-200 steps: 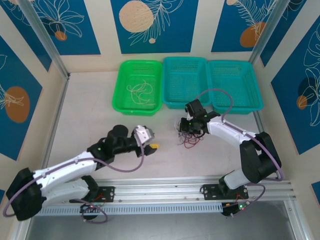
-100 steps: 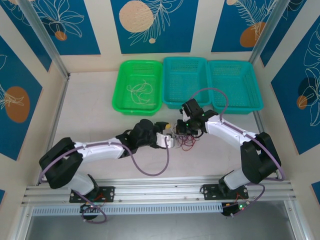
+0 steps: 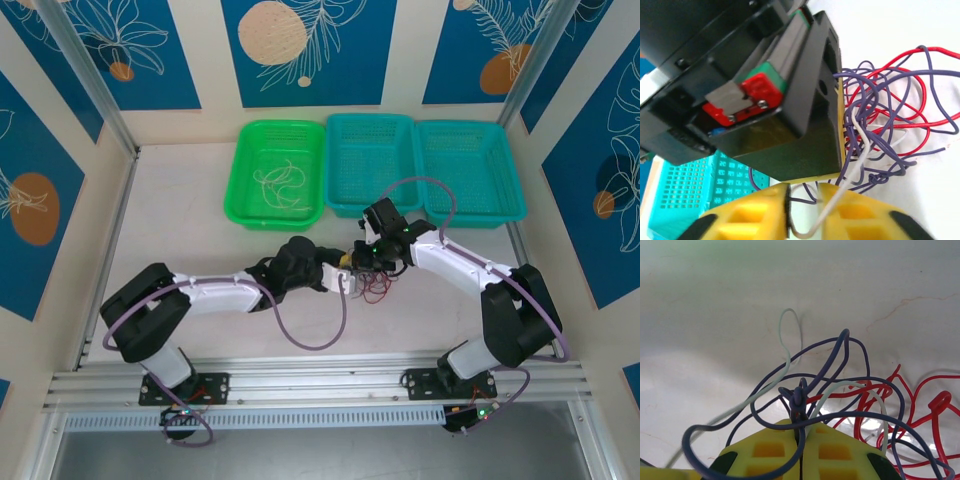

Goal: Untangle the cables

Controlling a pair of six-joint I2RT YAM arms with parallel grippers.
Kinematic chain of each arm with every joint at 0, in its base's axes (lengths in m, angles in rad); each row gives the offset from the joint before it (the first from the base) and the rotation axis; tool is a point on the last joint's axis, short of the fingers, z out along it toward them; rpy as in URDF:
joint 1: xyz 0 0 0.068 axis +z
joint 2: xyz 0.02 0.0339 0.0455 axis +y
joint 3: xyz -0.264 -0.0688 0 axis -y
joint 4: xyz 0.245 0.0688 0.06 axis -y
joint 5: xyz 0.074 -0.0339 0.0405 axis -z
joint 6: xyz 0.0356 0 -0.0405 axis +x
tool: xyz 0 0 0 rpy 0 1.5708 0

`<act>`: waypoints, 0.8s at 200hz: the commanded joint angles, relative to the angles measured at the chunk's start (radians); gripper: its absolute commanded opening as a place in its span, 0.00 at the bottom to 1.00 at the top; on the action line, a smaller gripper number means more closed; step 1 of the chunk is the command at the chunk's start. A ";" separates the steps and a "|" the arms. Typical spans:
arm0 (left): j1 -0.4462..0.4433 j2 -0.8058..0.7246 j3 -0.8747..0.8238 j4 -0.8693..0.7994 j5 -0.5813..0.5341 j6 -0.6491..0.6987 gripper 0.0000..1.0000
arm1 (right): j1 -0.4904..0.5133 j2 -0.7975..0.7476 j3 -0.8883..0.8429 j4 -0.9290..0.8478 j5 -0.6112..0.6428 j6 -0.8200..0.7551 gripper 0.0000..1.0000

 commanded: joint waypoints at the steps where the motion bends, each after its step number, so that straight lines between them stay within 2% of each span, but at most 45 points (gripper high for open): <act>1: 0.011 -0.005 0.001 0.025 0.003 -0.012 0.03 | 0.000 -0.012 0.008 -0.022 0.008 0.008 0.04; 3: 0.011 -0.006 -0.003 0.026 0.001 -0.014 0.00 | -0.001 -0.012 0.007 -0.022 0.012 0.011 0.04; 25: 0.020 -0.038 -0.041 0.032 -0.008 -0.053 0.00 | -0.026 -0.010 -0.017 -0.034 0.086 0.063 0.10; 47: 0.024 -0.109 -0.092 0.045 -0.011 -0.144 0.00 | -0.081 0.014 -0.047 -0.050 0.134 0.107 0.26; 58: 0.025 -0.156 -0.122 0.053 -0.015 -0.205 0.00 | -0.111 0.019 -0.071 -0.039 0.137 0.111 0.28; 95: 0.024 -0.317 -0.228 0.087 -0.103 -0.405 0.00 | -0.198 0.025 -0.139 0.011 0.127 0.115 0.26; 123: 0.037 -0.451 -0.256 -0.018 -0.218 -0.588 0.00 | -0.245 0.030 -0.149 0.016 0.168 0.119 0.24; 139: 0.080 -0.528 -0.246 -0.138 -0.285 -0.749 0.00 | -0.276 0.036 -0.154 0.025 0.181 0.119 0.24; 160: 0.174 -0.617 -0.255 -0.260 -0.278 -0.950 0.00 | -0.321 0.033 -0.163 0.035 0.193 0.123 0.22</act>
